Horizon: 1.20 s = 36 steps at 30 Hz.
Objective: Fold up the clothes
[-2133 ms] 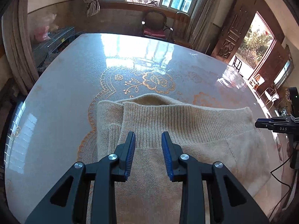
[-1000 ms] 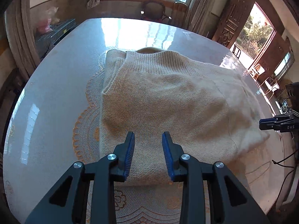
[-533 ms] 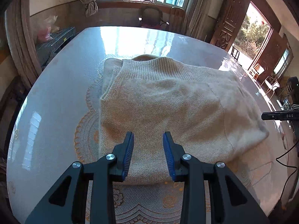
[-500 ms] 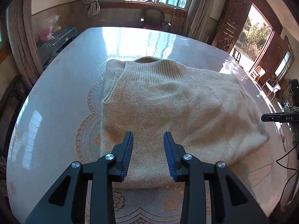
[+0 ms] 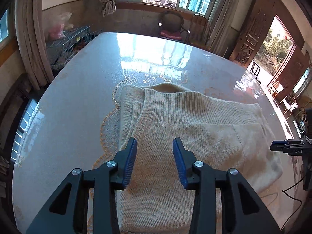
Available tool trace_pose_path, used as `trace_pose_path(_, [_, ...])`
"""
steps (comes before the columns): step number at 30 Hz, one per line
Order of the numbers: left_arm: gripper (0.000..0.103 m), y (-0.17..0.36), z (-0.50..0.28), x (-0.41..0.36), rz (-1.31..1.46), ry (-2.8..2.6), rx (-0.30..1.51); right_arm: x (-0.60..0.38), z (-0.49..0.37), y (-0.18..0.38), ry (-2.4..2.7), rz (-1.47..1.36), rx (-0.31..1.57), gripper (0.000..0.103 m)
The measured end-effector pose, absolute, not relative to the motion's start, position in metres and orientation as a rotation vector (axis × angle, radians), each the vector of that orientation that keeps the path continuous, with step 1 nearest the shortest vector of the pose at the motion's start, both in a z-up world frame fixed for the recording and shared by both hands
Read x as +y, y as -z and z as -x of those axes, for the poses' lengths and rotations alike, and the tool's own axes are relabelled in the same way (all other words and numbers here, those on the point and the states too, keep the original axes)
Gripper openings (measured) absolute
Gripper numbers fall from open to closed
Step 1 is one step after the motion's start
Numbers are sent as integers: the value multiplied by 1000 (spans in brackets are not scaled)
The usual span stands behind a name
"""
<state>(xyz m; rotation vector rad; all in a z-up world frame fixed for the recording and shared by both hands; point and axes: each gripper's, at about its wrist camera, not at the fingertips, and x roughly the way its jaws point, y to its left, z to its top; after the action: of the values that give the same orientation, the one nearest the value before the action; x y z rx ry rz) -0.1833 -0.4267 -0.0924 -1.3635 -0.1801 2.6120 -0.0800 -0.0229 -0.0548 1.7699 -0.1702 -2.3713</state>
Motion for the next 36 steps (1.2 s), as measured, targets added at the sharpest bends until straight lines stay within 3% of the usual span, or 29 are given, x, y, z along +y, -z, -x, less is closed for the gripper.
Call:
trace_pose_path(8, [41,91,247,-384,1380,-2587,-54,-44,133,50,2343,-1706,-212,35])
trace_pose_path(15, [41,135,281,-387,1610,-2585,66,-37,192,80,2370,-1855,-183,35])
trace_pose_path(20, [43,117,267,-410,1483,-2645,-87,-34,193,66,2358,-1798,-245,35])
trace_pose_path(26, [43,87,267,-400,1346,-2690,-83,-100,226,51,2117,-1618,-422,35])
trace_pose_path(31, [43,114,282,-401,1491,-2684,3,-167,264,70,2008,-1653,-463,35])
trace_pose_path(36, [48,139,280,-425,1566,-2681,22,-207,272,87,1982,-1736,-312,35])
